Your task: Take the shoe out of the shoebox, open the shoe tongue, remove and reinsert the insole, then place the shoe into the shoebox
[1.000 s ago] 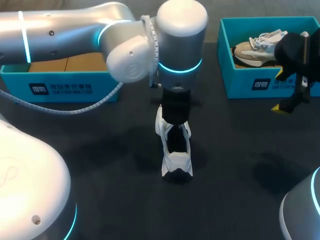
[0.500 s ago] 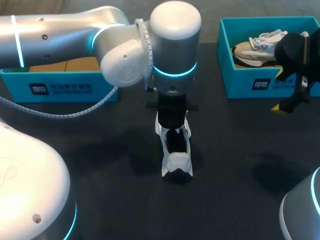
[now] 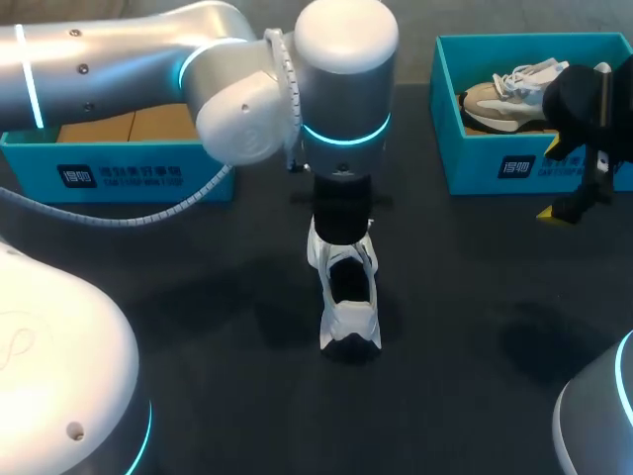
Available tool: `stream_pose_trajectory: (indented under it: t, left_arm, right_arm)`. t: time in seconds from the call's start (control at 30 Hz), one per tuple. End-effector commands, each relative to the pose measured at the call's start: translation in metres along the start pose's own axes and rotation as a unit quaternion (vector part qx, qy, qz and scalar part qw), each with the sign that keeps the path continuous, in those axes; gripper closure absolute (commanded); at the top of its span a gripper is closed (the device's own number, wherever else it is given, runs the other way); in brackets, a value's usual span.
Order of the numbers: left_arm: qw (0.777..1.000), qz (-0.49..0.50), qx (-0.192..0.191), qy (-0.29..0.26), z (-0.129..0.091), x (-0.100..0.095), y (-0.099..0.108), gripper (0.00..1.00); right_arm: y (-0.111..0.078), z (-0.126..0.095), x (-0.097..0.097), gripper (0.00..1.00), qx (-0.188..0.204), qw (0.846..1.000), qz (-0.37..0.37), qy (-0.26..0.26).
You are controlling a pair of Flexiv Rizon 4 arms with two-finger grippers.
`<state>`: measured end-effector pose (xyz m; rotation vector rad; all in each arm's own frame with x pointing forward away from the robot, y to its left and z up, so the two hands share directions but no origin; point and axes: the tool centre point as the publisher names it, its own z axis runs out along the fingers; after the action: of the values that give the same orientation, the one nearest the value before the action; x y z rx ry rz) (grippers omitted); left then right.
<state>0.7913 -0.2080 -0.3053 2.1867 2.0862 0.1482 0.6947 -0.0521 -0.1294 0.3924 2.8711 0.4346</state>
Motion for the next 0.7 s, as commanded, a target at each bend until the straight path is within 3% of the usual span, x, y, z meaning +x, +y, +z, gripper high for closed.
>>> stream_pose_trajectory:
  t: [0.03,0.37,0.5,0.57,0.63,0.7]
  left_arm:
    - [1.0,0.004,0.003,0.003,0.004,-0.001,0.0,0.61]
    - [1.0,0.019,0.019,0.009,0.014,-0.013,-0.013,0.67]
    - [1.0,0.018,0.016,0.003,0.011,-0.016,-0.014,0.78]
    - [1.0,0.016,0.018,0.001,0.011,-0.016,-0.015,1.0]
    - [1.0,0.014,0.021,0.001,0.014,-0.015,-0.018,1.0]
    - [1.0,0.009,0.026,0.001,0.016,-0.013,-0.021,0.91]
  right_arm:
    - [0.001,0.001,-0.002,0.0,0.001,1.0,0.0,0.002]
    - [0.001,0.001,-0.002,0.0,0.001,1.0,0.0,0.002]
    - [0.001,0.001,-0.002,0.0,0.001,1.0,0.0,0.002]
    - [0.001,0.001,-0.002,0.0,0.001,1.0,0.0,0.002]
    - [0.001,0.001,-0.002,0.0,0.001,1.0,0.0,0.002]
    - [0.001,0.001,-0.002,0.0,0.001,1.0,0.0,0.002]
